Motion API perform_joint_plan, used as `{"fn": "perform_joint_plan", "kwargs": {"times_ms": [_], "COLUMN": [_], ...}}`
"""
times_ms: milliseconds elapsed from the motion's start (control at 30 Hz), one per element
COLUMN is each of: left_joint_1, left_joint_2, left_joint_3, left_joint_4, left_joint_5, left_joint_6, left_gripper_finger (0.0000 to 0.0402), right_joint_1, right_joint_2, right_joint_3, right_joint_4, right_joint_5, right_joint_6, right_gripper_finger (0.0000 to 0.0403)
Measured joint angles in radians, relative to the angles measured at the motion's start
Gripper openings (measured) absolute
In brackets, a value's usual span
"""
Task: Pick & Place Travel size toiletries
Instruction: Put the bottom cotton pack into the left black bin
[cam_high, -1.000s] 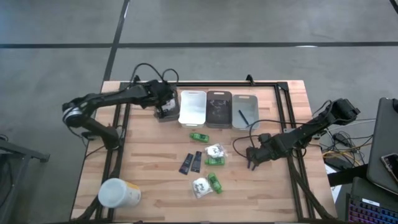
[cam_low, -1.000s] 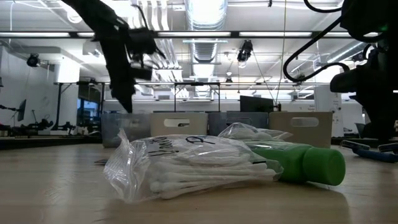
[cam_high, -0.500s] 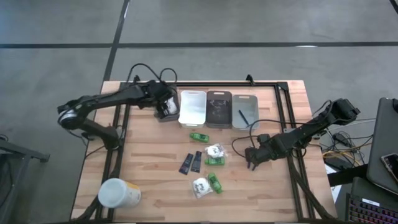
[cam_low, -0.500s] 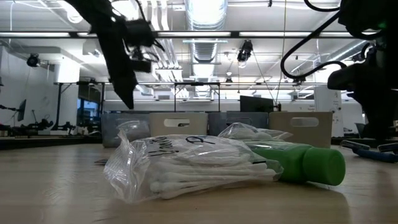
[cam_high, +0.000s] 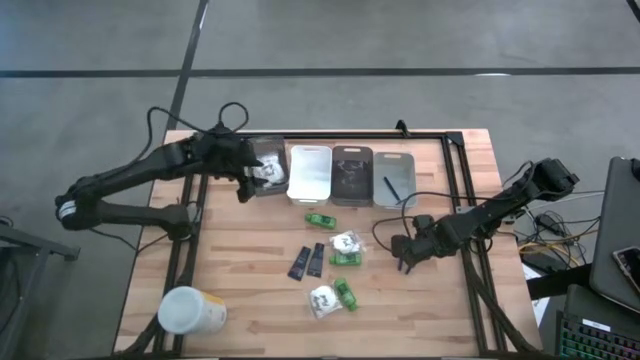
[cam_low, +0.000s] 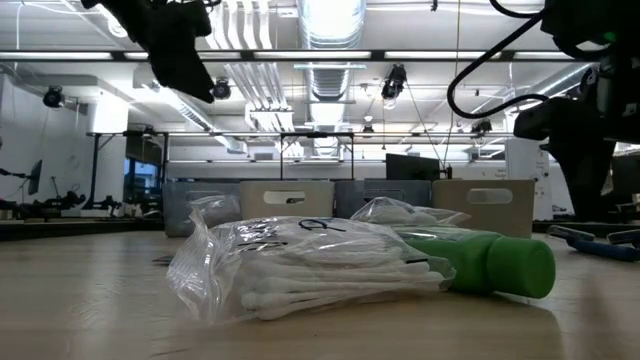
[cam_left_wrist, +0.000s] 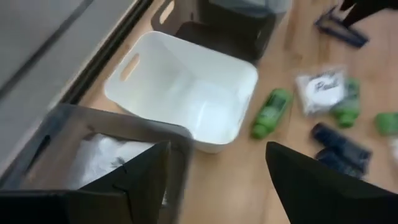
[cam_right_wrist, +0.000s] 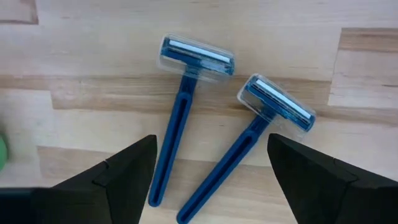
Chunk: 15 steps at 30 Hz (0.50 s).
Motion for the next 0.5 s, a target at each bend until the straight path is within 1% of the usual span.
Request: {"fn": "perform_joint_plan", "kwargs": {"times_ms": [67,167,200,233,267,333,433,500], "left_joint_1": [-0.003,-0.016,-0.025,-0.036,-0.05,-0.085,-0.158,-0.225], "left_joint_2": [0.0,0.01,0.016,0.022,0.027,0.035,0.05,0.064], "left_joint_3": [0.0,0.0,0.0,0.0,0.0,-0.001,-0.001,-0.01], "left_joint_4": [0.0,0.0,0.0,0.0,0.0,0.0,0.004,0.026], "left_joint_5": [0.081,0.288,0.347,0.385,0.4,0.392,0.335,0.284], "left_joint_6": [-0.061,-0.094,-0.097,-0.107,-0.127,-0.188,-0.28,-0.359], "left_gripper_finger": [0.0268,0.0268,0.0268,0.0268,0.0268,0.0268,0.0263,0.026], "right_joint_1": [0.0,0.0,0.0,0.0,0.0,0.0,0.0,0.001], "right_joint_2": [0.0,0.0,0.0,0.0,0.0,0.0,0.0,0.0], "right_joint_3": [-0.003,-0.004,-0.004,-0.004,-0.004,-0.004,-0.004,-0.004], "right_joint_4": [-0.001,0.001,0.003,0.008,0.015,0.026,0.026,0.027], "right_joint_5": [0.001,0.001,0.001,0.001,0.001,0.001,0.002,0.0], "right_joint_6": [0.021,0.043,0.048,0.049,0.048,0.034,-0.024,-0.068], "right_gripper_finger": [0.0314,0.0322,0.0325,0.0327,0.033,0.0335,0.0343,0.0348]}}
